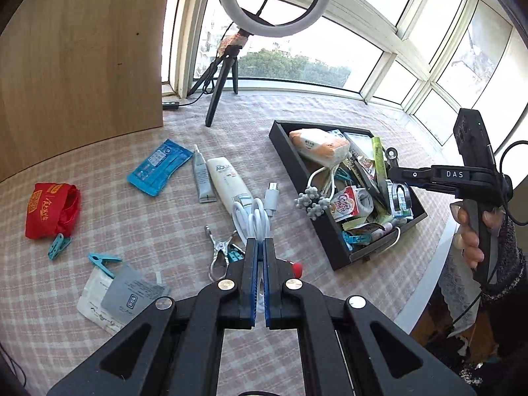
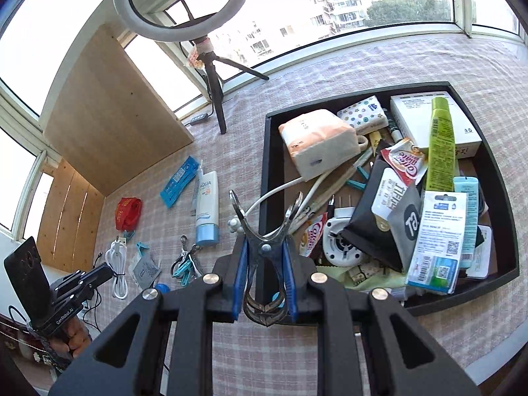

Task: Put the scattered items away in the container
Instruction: 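Carry the cable and clip over the black tray and open both grippers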

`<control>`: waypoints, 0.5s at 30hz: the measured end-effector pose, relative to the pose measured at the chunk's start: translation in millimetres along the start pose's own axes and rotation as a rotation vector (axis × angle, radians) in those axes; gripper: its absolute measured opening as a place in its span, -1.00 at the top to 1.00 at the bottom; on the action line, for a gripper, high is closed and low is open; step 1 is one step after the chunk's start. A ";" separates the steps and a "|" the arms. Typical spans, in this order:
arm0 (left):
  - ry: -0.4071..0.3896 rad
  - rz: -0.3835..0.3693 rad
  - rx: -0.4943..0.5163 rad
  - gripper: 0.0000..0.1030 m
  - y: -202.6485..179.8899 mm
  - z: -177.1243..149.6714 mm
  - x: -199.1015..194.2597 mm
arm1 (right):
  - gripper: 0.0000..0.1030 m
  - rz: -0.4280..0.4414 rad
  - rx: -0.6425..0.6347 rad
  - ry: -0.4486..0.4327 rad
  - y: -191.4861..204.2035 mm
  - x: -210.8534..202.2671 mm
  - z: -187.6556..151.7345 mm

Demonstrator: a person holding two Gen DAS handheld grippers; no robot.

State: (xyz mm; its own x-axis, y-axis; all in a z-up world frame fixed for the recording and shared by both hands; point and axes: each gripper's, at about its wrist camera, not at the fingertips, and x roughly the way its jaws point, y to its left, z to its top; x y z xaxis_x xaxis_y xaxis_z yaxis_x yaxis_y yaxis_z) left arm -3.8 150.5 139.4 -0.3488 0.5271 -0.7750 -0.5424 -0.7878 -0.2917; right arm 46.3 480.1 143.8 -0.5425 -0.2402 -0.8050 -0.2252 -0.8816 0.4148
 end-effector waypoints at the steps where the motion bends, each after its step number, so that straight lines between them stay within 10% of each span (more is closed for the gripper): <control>1: 0.001 -0.019 0.005 0.96 -14.6 2.8 8.6 | 0.61 -0.009 0.012 -0.006 -17.3 -6.0 2.6; 13: 0.032 -0.087 0.100 0.96 -159.4 28.4 94.6 | 0.60 -0.078 0.093 -0.038 -127.6 -38.5 16.0; 15: 0.019 -0.064 0.102 0.95 -173.0 33.2 101.6 | 0.34 -0.120 0.071 -0.046 -128.9 -40.0 18.2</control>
State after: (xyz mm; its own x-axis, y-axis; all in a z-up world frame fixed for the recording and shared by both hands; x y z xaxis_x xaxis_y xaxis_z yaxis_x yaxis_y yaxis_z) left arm 29.2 350.9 129.8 -0.2967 0.5687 -0.7672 -0.6387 -0.7154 -0.2833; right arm 82.3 610.7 130.3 -0.5448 -0.1145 -0.8307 -0.3463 -0.8715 0.3472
